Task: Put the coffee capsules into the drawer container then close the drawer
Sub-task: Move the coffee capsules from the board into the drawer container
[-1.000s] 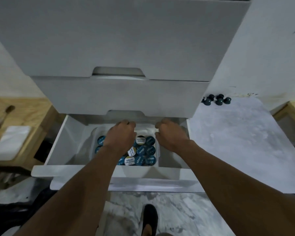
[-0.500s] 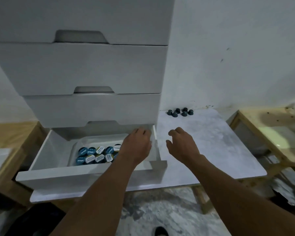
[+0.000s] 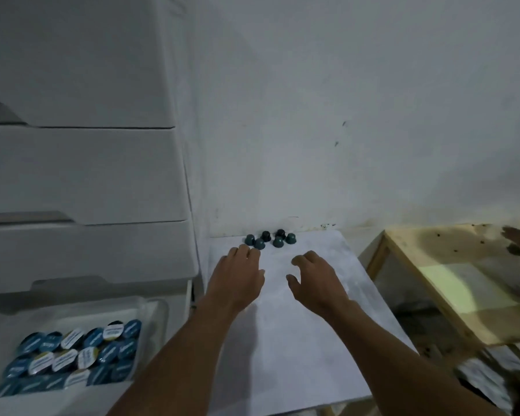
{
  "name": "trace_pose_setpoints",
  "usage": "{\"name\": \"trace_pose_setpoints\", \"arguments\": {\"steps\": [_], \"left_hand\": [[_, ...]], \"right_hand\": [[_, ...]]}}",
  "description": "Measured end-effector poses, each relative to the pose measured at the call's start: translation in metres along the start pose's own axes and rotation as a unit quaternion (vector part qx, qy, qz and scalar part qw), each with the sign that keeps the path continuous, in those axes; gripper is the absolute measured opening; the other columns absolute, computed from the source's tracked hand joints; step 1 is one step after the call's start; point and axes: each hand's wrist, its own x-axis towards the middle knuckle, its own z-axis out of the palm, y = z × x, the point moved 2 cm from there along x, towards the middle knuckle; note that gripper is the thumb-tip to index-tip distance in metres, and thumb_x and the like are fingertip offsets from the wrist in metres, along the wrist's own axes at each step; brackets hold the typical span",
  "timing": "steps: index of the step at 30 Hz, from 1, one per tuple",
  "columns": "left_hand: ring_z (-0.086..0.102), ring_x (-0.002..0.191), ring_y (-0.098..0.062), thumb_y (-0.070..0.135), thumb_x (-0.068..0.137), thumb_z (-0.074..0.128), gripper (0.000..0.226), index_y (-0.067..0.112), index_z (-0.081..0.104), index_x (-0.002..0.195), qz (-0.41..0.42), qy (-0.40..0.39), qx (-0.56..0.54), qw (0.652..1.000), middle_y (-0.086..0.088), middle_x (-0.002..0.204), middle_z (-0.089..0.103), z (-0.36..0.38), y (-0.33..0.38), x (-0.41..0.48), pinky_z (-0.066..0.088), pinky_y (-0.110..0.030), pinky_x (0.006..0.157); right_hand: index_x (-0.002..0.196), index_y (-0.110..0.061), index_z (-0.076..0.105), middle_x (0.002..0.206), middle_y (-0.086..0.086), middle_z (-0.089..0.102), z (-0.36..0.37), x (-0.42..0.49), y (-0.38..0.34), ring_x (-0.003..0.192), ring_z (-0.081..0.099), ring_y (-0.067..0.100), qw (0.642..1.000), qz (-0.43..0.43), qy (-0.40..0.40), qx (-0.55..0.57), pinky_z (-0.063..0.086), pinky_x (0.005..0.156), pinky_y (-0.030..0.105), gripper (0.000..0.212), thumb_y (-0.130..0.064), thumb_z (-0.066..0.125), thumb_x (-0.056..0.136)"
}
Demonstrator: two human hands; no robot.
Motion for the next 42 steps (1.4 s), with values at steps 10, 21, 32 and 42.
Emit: {"name": "trace_pose_setpoints", "arguments": {"steps": [10, 21, 32, 42], "left_hand": [[0.053, 0.105, -0.027, 0.030, 0.092, 0.050, 0.035, 0.008, 0.053, 0.119, -0.106, -0.046, -0.008, 0.993, -0.010, 0.117, 0.055, 0.052, -0.007, 0.071, 0.047, -0.037, 0.085], [0.065, 0.075, -0.016, 0.025, 0.071, 0.076, 0.028, 0.014, 0.068, 0.094, -0.116, -0.090, 0.031, 0.989, -0.002, 0.087, 0.067, 0.114, -0.067, 0.163, 0.050, -0.026, 0.058], [0.056, 0.105, -0.024, 0.010, 0.087, 0.056, 0.032, 0.017, 0.053, 0.118, -0.125, -0.153, -0.089, 0.976, -0.005, 0.115, 0.055, 0.196, -0.123, 0.210, 0.046, -0.031, 0.088], [0.058, 0.098, -0.029, 0.010, 0.090, 0.054, 0.020, 0.013, 0.056, 0.109, -0.140, -0.165, -0.123, 0.969, -0.008, 0.109, 0.056, 0.217, -0.128, 0.222, 0.050, -0.040, 0.084]], "right_hand": [[0.126, -0.008, 0.053, 0.126, 0.012, 0.054, 0.023, 0.091, 0.062, 0.107, 0.057, 0.028, 0.994, -0.044, -0.095, 0.022, 0.046, 0.093, 0.034, 0.037, -0.025, 0.053, 0.093], [0.123, -0.007, 0.054, 0.131, 0.012, 0.052, 0.105, 0.198, 0.059, 0.113, 0.055, 0.029, 0.984, -0.020, -0.166, 0.062, 0.045, 0.094, 0.035, 0.035, -0.017, 0.057, 0.090], [0.113, -0.008, 0.058, 0.120, 0.012, 0.056, 0.180, 0.260, 0.050, 0.096, 0.061, 0.030, 0.984, -0.011, -0.170, 0.054, 0.041, 0.071, 0.030, 0.023, -0.013, 0.051, 0.092], [0.104, -0.005, 0.062, 0.110, 0.016, 0.058, 0.194, 0.265, 0.054, 0.084, 0.061, 0.032, 0.981, -0.018, -0.177, 0.075, 0.047, 0.069, 0.034, 0.017, -0.012, 0.049, 0.094]]}}
